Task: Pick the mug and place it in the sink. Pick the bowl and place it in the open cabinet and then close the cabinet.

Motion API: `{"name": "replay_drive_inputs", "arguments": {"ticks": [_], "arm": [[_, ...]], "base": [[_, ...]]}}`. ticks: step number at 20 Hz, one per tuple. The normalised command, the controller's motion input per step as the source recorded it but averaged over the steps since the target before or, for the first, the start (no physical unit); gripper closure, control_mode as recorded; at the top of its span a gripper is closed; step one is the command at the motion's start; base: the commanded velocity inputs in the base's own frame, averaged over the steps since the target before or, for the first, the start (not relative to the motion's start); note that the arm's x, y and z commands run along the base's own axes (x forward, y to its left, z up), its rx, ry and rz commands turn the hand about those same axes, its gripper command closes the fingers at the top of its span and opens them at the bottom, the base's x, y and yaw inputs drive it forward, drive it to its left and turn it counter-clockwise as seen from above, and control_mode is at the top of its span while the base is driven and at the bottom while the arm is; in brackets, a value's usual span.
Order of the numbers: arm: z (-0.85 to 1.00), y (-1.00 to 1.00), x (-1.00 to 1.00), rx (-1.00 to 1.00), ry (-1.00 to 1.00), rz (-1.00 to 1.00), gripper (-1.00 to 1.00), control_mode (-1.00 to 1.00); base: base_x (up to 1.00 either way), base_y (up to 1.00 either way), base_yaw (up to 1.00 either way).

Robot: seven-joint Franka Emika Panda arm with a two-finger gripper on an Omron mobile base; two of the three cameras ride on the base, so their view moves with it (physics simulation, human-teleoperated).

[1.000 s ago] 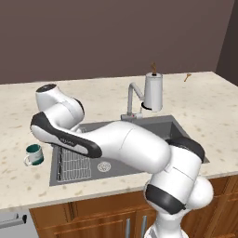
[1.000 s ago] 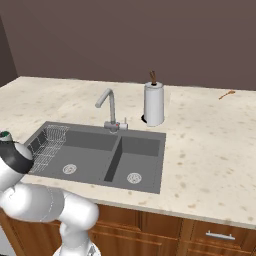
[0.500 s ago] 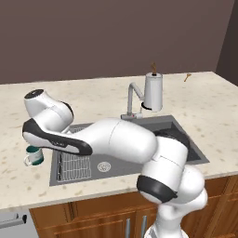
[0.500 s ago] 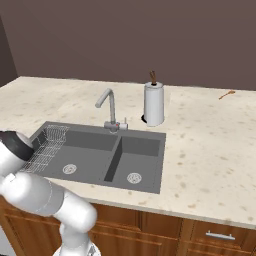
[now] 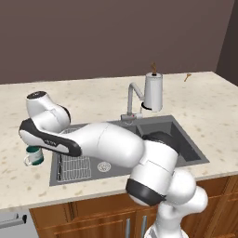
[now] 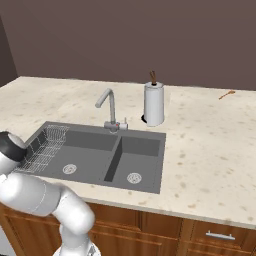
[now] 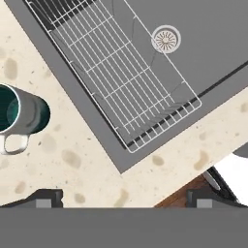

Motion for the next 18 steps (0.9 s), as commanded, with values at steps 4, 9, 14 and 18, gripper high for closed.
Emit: {"name": "replay_drive_inputs", "arguments": {"ticks": [4,9,14,18], "arm": [[-0.21,0.12,0.21,0.03,0.00,0.00,-1.00,-1.00],[-0.19,0.26,0.26,-0.02,0.00,0.00,-1.00,-1.00],[-0.16,0.34,0.29,-0.01,0.04,0.00,-1.00,-1.00],[-0.05,0.34,0.31,0.00,0.15,0.00,-1.00,-1.00]], "base": [[0.00,0.00,0.00],[0.00,0.00,0.00],[0.00,0.00,0.00],[0.00,0.00,0.00]]}}
